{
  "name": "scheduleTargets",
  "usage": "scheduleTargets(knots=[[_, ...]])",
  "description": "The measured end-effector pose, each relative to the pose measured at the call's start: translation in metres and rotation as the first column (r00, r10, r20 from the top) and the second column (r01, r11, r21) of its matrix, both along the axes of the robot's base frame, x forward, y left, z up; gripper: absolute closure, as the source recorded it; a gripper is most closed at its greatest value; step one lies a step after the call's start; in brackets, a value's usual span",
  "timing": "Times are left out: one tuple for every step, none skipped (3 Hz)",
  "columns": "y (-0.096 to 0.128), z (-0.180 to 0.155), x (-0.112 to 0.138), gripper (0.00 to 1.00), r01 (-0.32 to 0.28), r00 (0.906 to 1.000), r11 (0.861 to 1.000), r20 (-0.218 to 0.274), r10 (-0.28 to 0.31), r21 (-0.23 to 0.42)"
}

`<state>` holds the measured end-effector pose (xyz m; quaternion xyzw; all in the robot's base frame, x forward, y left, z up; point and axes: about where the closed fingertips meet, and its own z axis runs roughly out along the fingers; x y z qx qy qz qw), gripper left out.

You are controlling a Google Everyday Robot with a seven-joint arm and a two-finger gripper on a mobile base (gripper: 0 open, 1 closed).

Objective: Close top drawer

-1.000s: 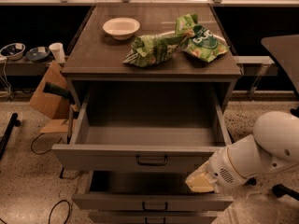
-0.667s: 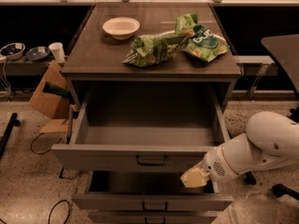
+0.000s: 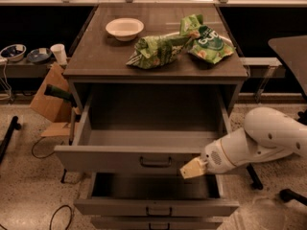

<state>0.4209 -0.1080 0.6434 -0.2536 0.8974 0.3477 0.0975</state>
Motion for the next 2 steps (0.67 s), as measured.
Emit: scheduleTargets(knots=[[0.0025, 0.0073, 0.0219, 1.0, 0.011, 0.9999, 1.0, 0.007, -0.011, 0.004], [0.004, 0.0093, 0.0235, 1.0, 0.009, 0.9999, 1.0, 0.01, -0.009, 0.003]])
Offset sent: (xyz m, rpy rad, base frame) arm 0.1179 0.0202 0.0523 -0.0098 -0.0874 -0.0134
